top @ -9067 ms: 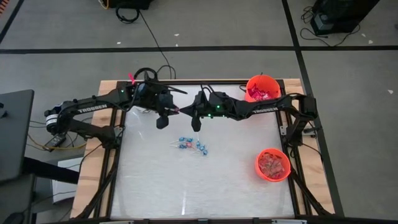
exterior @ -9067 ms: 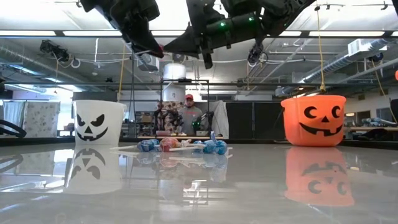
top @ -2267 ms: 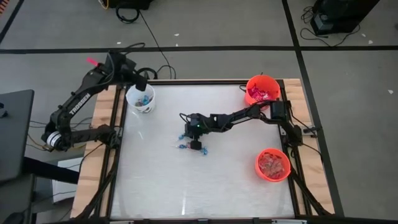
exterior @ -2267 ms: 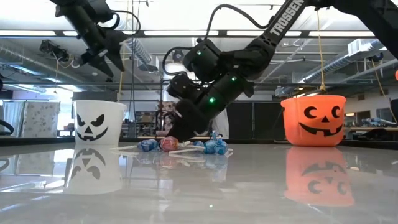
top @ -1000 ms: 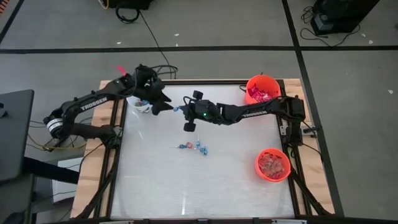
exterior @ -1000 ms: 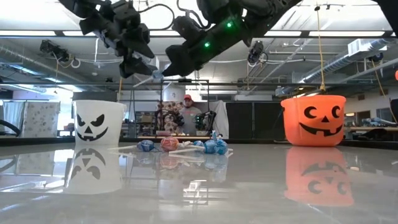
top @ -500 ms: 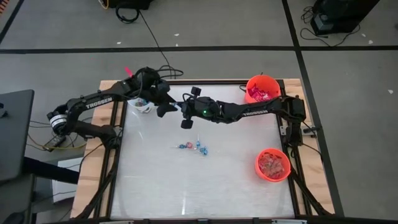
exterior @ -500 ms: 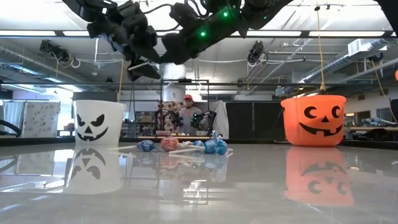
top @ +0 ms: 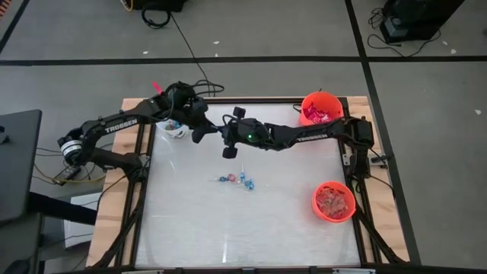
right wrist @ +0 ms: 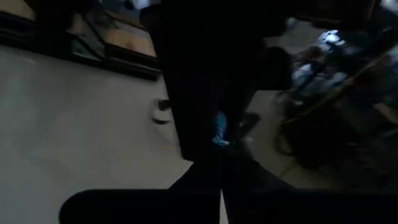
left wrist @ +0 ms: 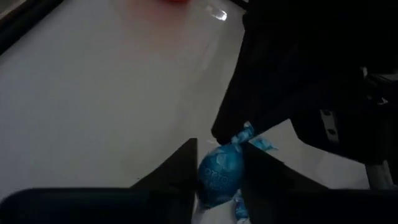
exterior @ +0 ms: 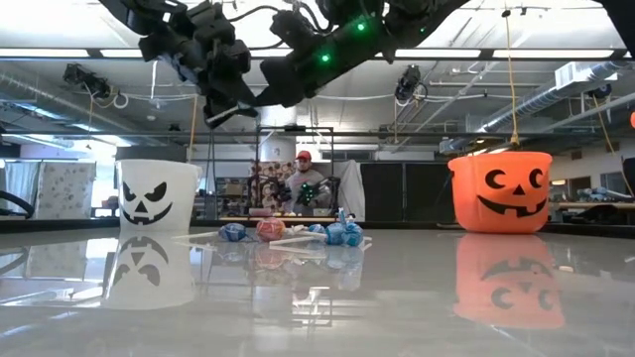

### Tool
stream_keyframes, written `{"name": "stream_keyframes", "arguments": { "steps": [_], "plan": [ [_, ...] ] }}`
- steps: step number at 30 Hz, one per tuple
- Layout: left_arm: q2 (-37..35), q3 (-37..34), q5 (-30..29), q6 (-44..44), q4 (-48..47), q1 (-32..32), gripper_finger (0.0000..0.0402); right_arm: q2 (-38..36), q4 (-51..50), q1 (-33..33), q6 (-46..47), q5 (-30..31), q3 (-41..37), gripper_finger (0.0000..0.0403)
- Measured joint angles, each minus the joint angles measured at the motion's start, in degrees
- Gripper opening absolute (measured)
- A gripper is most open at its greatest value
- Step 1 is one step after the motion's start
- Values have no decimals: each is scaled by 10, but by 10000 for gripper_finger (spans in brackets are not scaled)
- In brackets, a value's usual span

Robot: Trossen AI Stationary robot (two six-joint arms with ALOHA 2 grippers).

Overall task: Sort candy by brand, put in halloween buckets
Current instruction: Put the blue candy into the white bucket

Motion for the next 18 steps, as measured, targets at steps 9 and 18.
{"name": "stream_keyframes", "arguments": {
  "steps": [9, 18],
  "plan": [
    [-8, 0, -47, -16, -36, 70, 81, 3, -73, -44, 271, -118, 0, 105],
    [-40, 13, -234, 83, -220, 158, 104, 3, -120, -44, 436, -220, -51, 206]
  ]
}}
